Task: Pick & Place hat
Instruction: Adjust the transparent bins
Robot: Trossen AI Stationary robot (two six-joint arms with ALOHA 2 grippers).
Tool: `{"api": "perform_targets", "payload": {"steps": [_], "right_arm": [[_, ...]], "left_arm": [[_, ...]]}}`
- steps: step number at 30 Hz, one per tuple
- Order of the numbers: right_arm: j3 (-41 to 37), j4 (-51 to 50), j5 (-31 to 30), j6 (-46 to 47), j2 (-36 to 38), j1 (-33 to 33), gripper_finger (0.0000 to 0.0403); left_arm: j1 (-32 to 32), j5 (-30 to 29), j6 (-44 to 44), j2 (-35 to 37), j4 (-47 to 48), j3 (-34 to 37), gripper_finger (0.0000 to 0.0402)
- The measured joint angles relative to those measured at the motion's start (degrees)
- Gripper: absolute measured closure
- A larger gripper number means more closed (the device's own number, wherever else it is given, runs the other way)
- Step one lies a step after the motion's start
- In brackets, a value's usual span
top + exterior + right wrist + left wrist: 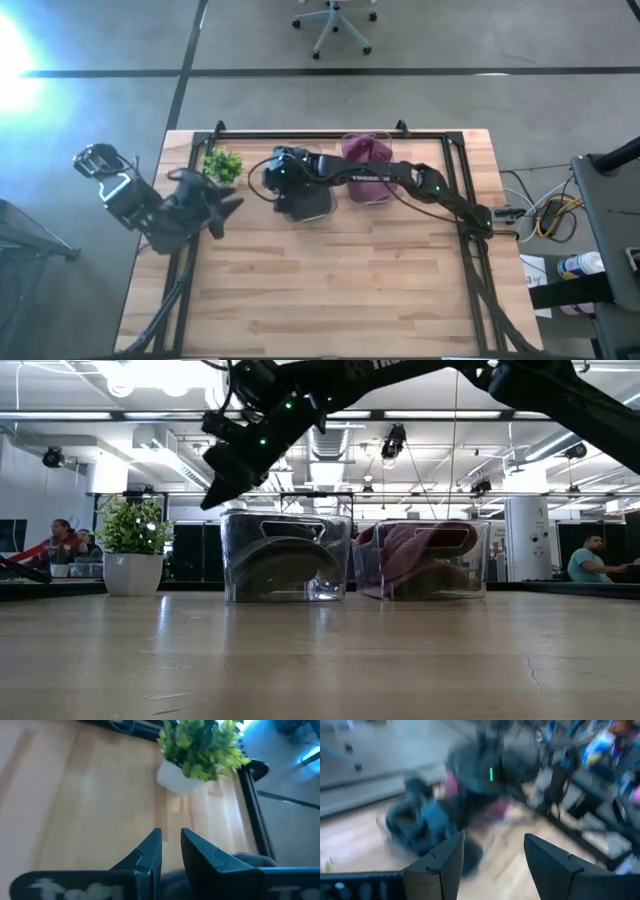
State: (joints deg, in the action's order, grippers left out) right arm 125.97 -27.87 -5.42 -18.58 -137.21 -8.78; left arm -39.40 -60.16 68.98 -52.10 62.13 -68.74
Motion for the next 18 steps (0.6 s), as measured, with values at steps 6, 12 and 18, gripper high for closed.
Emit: {"api": "perform_targets", "payload": {"steps": [6, 12, 18], "right_arm": [[0.0, 0.2, 2.0, 3.4, -2.7, 0.0, 0.0335], [0.1, -4.9, -0.5, 3.7, -3.8, 0.0, 0.0335], [0.4, -6.4, -7.1, 8.4, -3.8, -1.7, 0.0335]], "left_arm": [[0.0, -7.6, -6.4, 0.0, -0.3, -5.7, 0.0200], [0.0, -9.2, -7.8, 0.0, -1.1, -6.3, 0.0200], [0.0, -9.2, -7.6, -1.4, -1.2, -6.0, 0.0200]]}}
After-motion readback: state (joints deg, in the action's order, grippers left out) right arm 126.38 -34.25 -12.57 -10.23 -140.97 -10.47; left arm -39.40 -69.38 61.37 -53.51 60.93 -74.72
